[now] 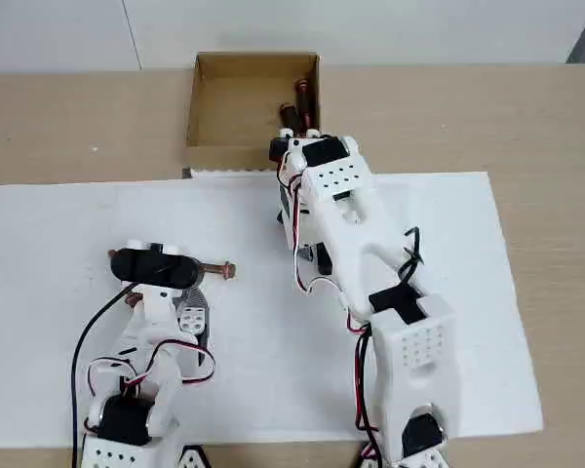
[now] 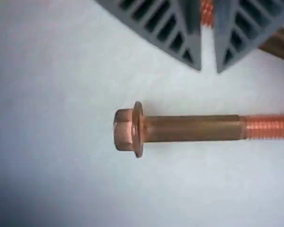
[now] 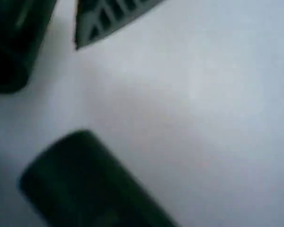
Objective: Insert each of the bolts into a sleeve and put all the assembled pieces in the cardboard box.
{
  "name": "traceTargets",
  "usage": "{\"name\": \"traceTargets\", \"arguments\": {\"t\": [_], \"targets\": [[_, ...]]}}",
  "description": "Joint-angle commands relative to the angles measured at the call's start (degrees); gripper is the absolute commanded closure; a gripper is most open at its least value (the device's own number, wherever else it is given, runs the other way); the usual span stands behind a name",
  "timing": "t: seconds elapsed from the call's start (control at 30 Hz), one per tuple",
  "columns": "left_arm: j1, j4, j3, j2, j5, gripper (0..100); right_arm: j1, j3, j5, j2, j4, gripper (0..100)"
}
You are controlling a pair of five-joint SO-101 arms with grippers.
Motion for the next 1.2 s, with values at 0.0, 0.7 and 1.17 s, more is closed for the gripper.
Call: {"name": "traceTargets", "arguments": {"t": [0.0,0.7,1.17], "targets": [[-0.18,-1.05,-0.40,-0.62,-0.26,100,0.04,-0.26,-0.35,1.01,-1.10,85.4],[-0.18,-1.14,-0.40,-0.62,-0.26,100,-0.48,-11.34,-0.18,-1.80,4.62,99.5],[-0.18,-1.23,-0.40,-0.62,-0.26,99,-1.01,-11.34,-0.26,-27.47,5.85,99.5]]}}
